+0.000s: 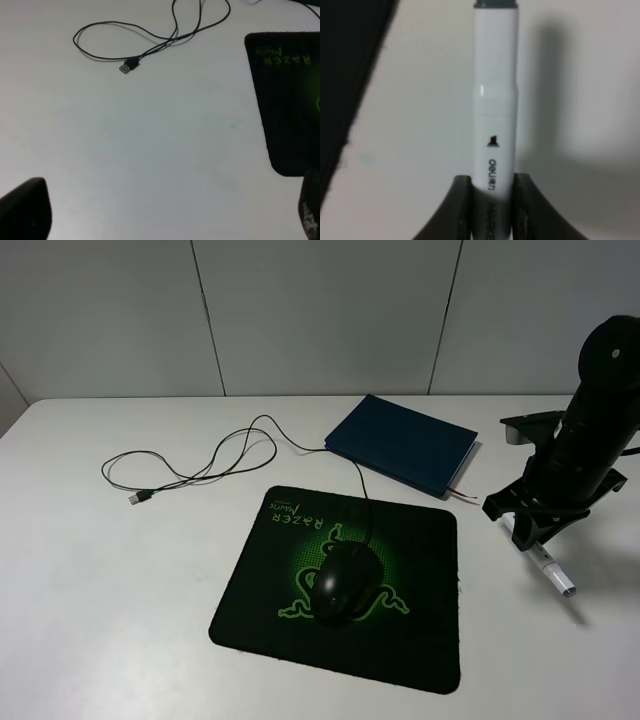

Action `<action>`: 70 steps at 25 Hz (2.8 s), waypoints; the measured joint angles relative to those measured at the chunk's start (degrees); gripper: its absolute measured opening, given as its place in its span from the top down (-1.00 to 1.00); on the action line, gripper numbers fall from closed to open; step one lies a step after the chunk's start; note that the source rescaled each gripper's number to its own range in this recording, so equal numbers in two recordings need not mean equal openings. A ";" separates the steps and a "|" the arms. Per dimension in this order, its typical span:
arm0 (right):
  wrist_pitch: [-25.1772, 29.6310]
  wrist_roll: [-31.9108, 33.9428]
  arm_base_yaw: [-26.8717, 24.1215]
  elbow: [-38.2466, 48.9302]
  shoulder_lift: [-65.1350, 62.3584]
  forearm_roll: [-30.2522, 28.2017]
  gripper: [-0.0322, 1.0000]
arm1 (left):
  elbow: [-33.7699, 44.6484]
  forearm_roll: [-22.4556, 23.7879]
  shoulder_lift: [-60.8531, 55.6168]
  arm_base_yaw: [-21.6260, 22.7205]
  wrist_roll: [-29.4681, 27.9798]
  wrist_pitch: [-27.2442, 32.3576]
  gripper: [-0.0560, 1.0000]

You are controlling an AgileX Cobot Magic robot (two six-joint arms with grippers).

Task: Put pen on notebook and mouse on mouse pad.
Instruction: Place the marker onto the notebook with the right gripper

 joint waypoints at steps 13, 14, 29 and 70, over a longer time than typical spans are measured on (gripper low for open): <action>15.21 1.56 0.86 -16.61 -0.33 1.28 0.93 | 0.00 0.00 0.00 0.00 0.00 0.00 -0.94; 15.57 1.74 1.57 -17.87 -0.20 0.95 0.93 | 0.00 0.00 0.00 0.00 0.00 0.00 -0.94; 20.48 3.65 10.78 -42.66 18.34 -2.28 0.93 | 0.00 0.00 0.00 0.00 0.00 0.00 -0.94; 17.47 -0.50 10.78 -67.13 39.67 -2.69 0.59 | 0.00 0.05 0.00 0.00 0.00 0.00 -0.94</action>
